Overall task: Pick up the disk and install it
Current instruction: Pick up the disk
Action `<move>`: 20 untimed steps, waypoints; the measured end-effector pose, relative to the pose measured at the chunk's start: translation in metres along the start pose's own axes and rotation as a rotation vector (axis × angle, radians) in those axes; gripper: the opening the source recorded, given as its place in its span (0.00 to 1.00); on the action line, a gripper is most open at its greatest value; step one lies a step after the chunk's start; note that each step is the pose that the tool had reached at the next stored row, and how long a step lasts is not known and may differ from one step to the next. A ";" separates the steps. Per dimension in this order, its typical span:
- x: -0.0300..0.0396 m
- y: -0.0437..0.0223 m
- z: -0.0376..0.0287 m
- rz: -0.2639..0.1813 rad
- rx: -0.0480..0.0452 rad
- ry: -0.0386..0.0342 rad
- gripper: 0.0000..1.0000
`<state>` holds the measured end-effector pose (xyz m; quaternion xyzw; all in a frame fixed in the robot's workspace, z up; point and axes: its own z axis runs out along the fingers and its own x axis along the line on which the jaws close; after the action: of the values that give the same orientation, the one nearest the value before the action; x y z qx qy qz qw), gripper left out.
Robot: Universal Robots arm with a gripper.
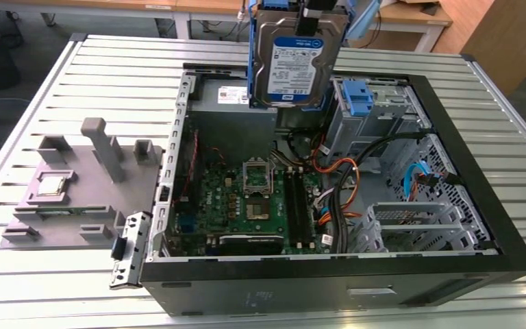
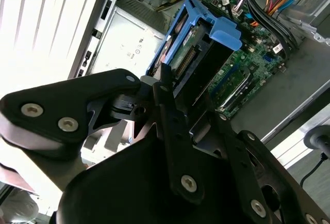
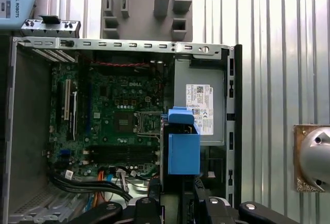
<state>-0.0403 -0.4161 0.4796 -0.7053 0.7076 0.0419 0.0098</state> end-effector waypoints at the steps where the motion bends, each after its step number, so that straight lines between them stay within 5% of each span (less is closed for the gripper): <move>1: 0.0008 0.0000 0.0000 0.000 0.0000 -0.0006 0.35; 20: 0.0179 -0.0001 -0.0001 0.000 0.0000 -0.0109 0.35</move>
<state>-0.0403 -0.4339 0.4784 -0.7052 0.7074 0.0458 0.0137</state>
